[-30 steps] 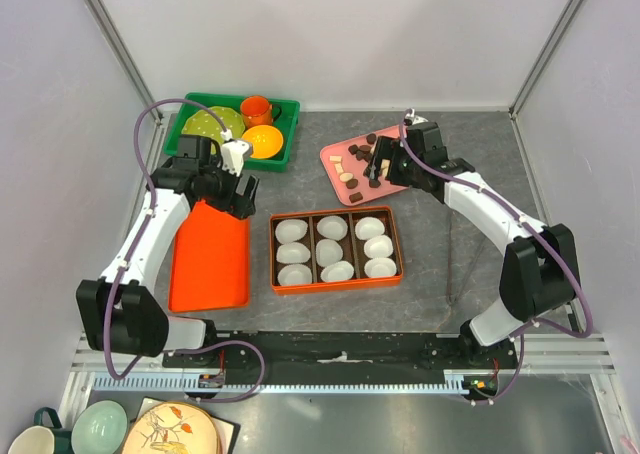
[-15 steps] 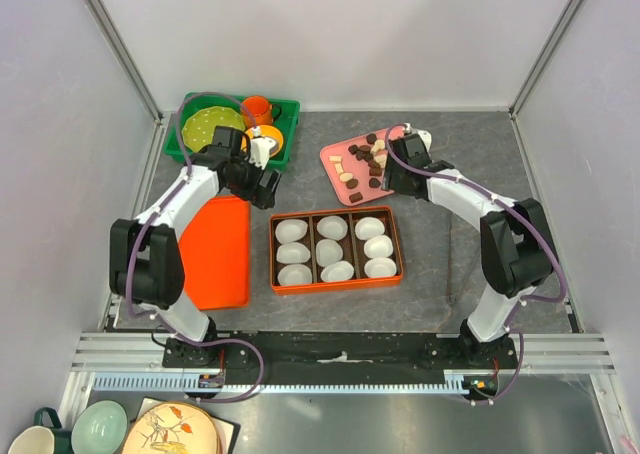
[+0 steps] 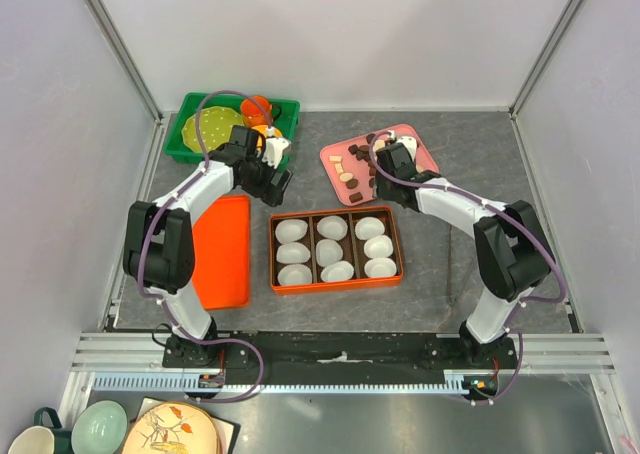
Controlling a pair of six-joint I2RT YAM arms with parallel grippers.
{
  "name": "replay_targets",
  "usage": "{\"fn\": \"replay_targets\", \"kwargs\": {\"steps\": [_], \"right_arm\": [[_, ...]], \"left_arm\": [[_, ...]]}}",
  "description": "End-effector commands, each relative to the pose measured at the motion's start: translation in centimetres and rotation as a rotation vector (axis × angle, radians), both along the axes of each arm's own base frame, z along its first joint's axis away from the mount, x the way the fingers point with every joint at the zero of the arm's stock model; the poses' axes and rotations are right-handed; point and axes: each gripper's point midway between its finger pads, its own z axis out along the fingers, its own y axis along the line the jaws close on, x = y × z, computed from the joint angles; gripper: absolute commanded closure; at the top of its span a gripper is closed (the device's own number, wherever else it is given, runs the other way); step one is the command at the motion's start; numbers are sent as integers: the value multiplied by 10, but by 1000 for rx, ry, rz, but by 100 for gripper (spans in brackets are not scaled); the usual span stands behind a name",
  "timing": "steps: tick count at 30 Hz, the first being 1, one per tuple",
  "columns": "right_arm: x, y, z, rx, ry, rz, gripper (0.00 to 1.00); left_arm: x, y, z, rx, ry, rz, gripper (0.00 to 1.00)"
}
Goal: Pack the chocolate
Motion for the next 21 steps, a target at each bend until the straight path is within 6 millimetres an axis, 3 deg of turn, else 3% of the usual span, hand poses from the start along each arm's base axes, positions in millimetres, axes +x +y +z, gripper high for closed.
{"fn": "replay_targets", "kwargs": {"steps": [1,10,21], "right_arm": [[-2,3,-5,1,-18,0,43],[-26,0,-34,8,41,9,46],[-57,-10,-41,14,65,-4,50]], "left_arm": [[9,-4,7,5,-55,-38,1],[-7,-1,-26,96,-19,-54,1],[-29,-14,-34,108,-7,-108,1]]}}
